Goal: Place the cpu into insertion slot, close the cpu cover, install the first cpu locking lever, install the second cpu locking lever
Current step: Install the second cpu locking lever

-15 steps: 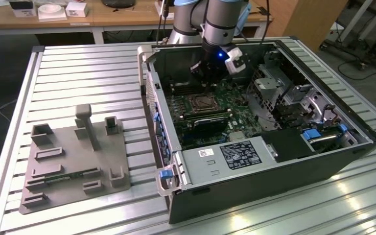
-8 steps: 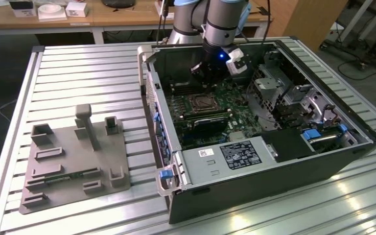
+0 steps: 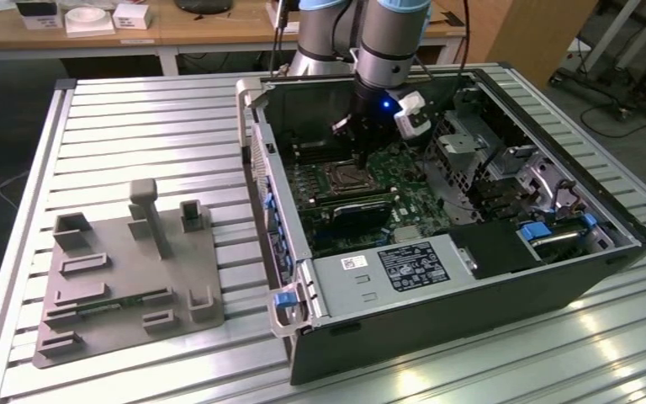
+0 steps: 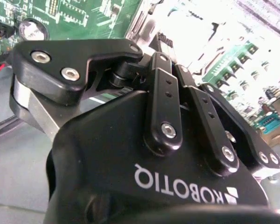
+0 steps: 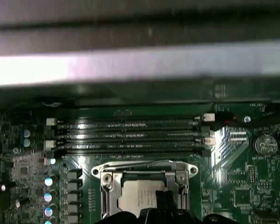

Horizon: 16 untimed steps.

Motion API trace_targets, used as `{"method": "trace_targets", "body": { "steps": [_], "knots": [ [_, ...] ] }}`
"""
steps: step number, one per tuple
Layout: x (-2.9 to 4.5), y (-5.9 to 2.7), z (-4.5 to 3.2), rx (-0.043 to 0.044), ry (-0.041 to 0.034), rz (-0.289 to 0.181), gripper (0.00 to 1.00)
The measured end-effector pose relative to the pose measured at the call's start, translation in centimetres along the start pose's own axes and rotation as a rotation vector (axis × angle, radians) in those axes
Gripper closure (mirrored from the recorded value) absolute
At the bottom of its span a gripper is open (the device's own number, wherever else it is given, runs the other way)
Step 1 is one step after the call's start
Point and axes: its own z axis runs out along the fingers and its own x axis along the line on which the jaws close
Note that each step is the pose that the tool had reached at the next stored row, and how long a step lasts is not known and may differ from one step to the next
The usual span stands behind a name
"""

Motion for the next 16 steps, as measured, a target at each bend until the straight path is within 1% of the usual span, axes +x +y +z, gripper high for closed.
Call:
{"method": "trace_targets", "body": {
  "steps": [5, 16],
  "knots": [
    [-0.01, -0.05, -0.16, 0.0001, 0.0011, 0.000, 0.90],
    [-0.02, -0.16, -0.27, 0.0002, 0.0012, 0.000, 0.90]
  ]
}}
